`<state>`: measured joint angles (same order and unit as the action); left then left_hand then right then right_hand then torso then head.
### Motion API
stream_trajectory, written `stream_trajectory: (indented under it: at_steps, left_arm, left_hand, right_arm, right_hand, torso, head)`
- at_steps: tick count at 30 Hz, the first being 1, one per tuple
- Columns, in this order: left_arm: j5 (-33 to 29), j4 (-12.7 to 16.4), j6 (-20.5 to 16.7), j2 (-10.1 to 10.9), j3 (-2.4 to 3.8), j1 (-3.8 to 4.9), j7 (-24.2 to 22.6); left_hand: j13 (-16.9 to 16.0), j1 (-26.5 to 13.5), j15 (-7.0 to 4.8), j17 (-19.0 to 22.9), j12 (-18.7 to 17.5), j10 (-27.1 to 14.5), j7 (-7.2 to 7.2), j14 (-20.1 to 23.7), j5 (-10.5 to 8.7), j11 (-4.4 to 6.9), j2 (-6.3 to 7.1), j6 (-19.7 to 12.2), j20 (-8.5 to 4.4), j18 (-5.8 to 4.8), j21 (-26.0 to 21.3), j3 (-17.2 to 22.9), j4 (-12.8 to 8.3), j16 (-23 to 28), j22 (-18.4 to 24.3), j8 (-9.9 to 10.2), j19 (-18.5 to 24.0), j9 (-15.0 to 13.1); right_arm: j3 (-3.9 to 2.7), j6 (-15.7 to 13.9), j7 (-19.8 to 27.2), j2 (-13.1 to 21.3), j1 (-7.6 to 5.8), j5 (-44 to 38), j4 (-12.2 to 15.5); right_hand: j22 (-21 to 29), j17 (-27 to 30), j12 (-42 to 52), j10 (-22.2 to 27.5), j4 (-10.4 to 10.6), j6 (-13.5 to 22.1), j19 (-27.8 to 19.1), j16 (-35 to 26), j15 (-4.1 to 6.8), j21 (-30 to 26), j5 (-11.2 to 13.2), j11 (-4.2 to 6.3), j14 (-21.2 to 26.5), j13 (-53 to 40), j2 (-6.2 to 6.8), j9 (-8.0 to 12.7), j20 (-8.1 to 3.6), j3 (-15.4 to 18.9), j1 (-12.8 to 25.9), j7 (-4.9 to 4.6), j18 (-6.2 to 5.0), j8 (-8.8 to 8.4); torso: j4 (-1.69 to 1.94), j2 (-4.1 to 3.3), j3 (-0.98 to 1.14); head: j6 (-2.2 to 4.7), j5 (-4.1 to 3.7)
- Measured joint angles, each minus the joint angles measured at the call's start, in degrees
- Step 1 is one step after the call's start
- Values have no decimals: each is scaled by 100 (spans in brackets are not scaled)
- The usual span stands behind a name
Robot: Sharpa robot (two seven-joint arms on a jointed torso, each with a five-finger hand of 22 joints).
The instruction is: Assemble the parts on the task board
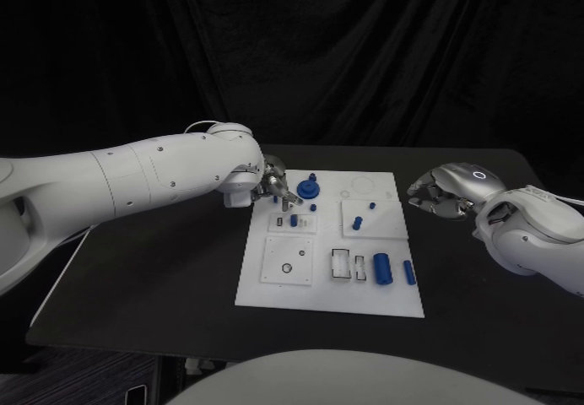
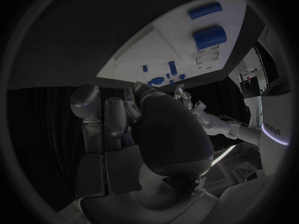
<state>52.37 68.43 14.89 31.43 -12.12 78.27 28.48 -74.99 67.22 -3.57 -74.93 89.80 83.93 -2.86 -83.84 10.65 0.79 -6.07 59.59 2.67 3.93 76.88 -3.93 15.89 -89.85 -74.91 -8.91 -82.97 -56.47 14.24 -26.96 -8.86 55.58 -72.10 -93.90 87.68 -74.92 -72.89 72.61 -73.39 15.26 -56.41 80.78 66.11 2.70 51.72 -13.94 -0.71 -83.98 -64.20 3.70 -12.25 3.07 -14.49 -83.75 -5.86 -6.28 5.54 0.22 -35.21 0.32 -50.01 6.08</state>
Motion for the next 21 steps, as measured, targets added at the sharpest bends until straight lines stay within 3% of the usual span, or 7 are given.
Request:
stream_trajectory:
  at_steps: [12, 21]
  left_arm:
    - [283, -70, -54, -54, 0, -15, 84]
    - [355, -180, -48, -156, 0, -43, 100]
  left_hand:
    - [0, 0, 0, 1, 0, 0, 0, 0, 0, 0, 0, 0, -21, 0, 23, -16, 16, 0, 0, 0, -20, 6]
    - [0, -22, -2, 1, 0, 0, 0, -1, 41, 0, -22, -1, -21, 1, 23, -16, 16, 0, 0, 0, -20, 14]
  right_arm:
    - [0, -41, 97, 0, 0, 0, -6]
    - [0, -50, 137, 0, 1, 0, -4]
  right_hand:
    - [1, -9, 22, -21, 0, 0, 0, 27, 0, 43, -23, 21, 0, -13, 0, 0, 0, 0, 0, 0, 0, 0]
    - [1, -13, 22, -21, -1, 0, 0, 27, 0, 43, -23, 21, 0, -13, -1, -1, 0, 0, 0, 0, -1, 0]
  torso:
    - [2, -3, 3]
    - [3, -10, 4]
  head:
    - [0, 19]
    - [0, -8]
